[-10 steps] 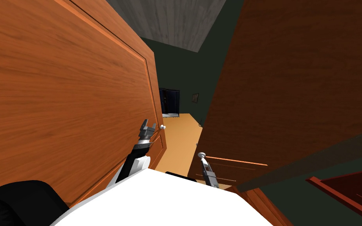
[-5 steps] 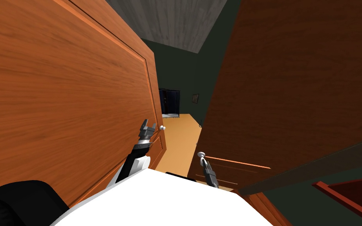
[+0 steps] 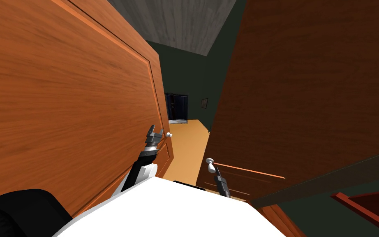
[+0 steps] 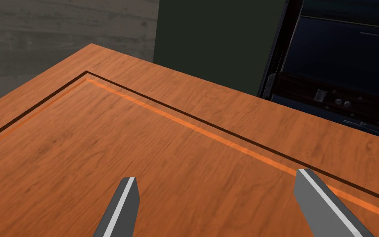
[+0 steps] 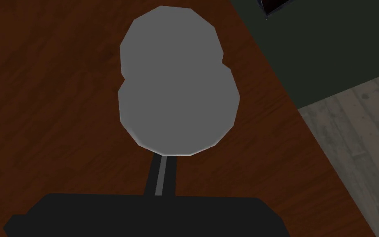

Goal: Push the door open

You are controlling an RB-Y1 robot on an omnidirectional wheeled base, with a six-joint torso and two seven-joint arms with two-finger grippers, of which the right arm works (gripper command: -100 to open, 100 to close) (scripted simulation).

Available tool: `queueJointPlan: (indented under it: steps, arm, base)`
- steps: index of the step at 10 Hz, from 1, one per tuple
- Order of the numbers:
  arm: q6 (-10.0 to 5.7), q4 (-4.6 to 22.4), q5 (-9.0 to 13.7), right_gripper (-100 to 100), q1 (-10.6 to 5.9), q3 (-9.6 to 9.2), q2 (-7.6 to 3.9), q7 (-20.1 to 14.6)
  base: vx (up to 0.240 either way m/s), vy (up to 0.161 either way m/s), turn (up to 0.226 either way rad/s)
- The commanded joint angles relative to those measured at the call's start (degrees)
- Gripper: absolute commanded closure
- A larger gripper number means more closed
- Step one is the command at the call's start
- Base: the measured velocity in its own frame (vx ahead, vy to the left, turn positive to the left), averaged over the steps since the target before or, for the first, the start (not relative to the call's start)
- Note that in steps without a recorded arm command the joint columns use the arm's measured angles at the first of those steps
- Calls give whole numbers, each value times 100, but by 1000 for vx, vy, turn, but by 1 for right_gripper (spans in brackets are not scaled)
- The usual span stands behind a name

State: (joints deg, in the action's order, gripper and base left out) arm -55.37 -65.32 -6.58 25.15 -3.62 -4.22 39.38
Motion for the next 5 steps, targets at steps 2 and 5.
queueJointPlan:
  steps: [2, 5]
  arm:
    - [-61, 9, -127, -100, 86, 79, -68, 389]
    - [-140, 20, -316, -100, 220, 199, -162, 874]
  base:
    - [-29, 45, -58]
    - [-48, 66, -68]
